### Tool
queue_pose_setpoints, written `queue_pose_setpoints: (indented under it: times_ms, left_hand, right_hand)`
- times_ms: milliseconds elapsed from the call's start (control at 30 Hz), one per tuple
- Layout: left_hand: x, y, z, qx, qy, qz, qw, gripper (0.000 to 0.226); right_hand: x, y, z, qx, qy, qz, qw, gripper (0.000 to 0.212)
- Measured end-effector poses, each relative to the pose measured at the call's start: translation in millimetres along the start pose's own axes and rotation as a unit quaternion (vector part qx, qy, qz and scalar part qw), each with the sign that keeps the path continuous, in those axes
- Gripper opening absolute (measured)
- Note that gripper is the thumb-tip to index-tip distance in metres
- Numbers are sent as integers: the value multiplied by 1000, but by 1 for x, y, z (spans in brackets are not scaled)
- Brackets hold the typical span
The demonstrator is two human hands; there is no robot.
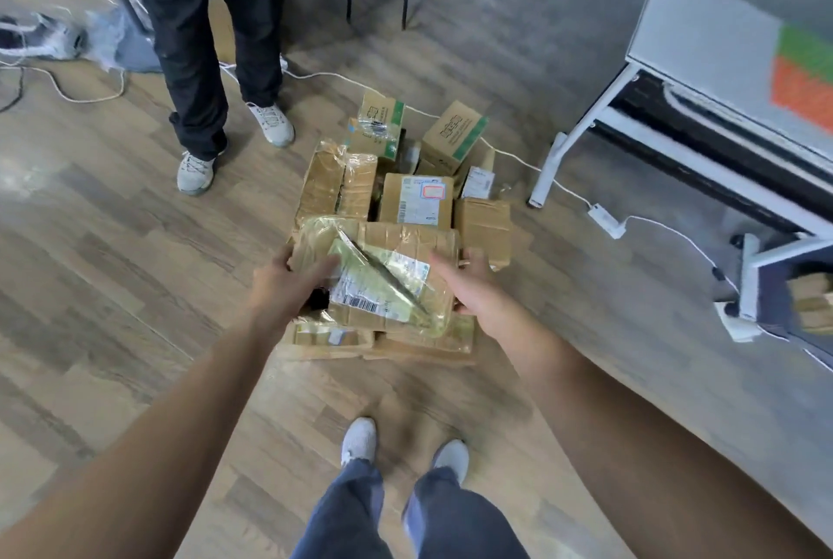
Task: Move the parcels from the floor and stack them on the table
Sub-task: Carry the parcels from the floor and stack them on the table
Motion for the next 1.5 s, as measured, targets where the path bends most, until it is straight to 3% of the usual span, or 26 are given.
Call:
queue_pose_setpoints:
  times_ms: [67, 200, 367, 600, 800, 1133, 1267, 1333, 1500]
  left_hand:
    - [-9, 30, 12, 10, 2, 32, 999, 62]
    - [-17, 81, 44, 8, -68, 69, 995, 72]
    - [-30, 139, 121, 25, -134, 127, 982, 59]
    - [-26, 208, 255, 62, -186, 173, 965, 58]
    - [-34, 271, 404, 147, -181, 229, 945, 49]
    - [-34, 345, 616, 249, -238, 311, 886, 46]
    - [-11, 376, 667, 287, -284, 320, 857, 46]
    - [4, 392, 692, 276, -315, 313, 852, 49]
    - [51, 442, 754, 270, -390, 361, 803, 47]
  right_hand:
    - [-14, -10, -24, 5, 20, -8, 1000, 108]
    - [-31, -23, -67, 31, 43, -31, 998, 124]
    - [-50, -17, -147, 86, 119, -75, 986, 75]
    - [-49, 15, -277, 82, 204, -137, 966, 54]
    - [-35, 45, -421, 95, 246, -191, 946, 60]
    - [-12, 80, -622, -44, 182, -154, 970, 30]
    - [20, 82, -674, -78, 125, -141, 979, 36]
    - [38, 76, -697, -70, 104, -141, 982, 46]
    - [75, 48, -758, -49, 77, -148, 985, 70]
Point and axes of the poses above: each hand's wrist, its own x-axis towards the middle knuckle, its own z-axis out of the palm, y = z × x, the point moved 2 cm from there along x, towards the middle knuckle, and after that the axes turned 5 degrees about -y, right-handed, at the moved point
